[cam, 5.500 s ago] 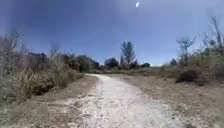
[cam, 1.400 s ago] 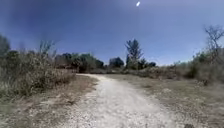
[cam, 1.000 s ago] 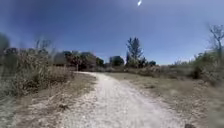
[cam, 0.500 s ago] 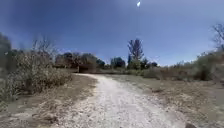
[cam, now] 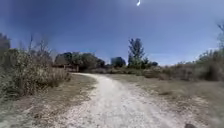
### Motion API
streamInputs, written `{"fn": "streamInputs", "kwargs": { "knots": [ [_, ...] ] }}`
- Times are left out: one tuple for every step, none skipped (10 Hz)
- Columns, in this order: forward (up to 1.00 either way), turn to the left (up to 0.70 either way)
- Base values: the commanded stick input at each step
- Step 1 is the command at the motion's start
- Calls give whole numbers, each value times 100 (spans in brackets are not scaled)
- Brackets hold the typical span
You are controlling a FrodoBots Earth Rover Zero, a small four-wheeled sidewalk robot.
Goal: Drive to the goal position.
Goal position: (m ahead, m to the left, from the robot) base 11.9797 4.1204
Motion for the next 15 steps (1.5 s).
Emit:
{"fn": "streamInputs", "kwargs": {
  "knots": [
    [70, 0],
    [70, 0],
    [70, 0],
    [70, 0],
    [70, 0],
    [70, 0],
    [70, 0],
    [70, 0],
    [70, 0],
    [70, 0],
    [70, 0],
    [70, 0],
    [70, 0],
    [70, 0],
    [70, 0]
  ]
}}
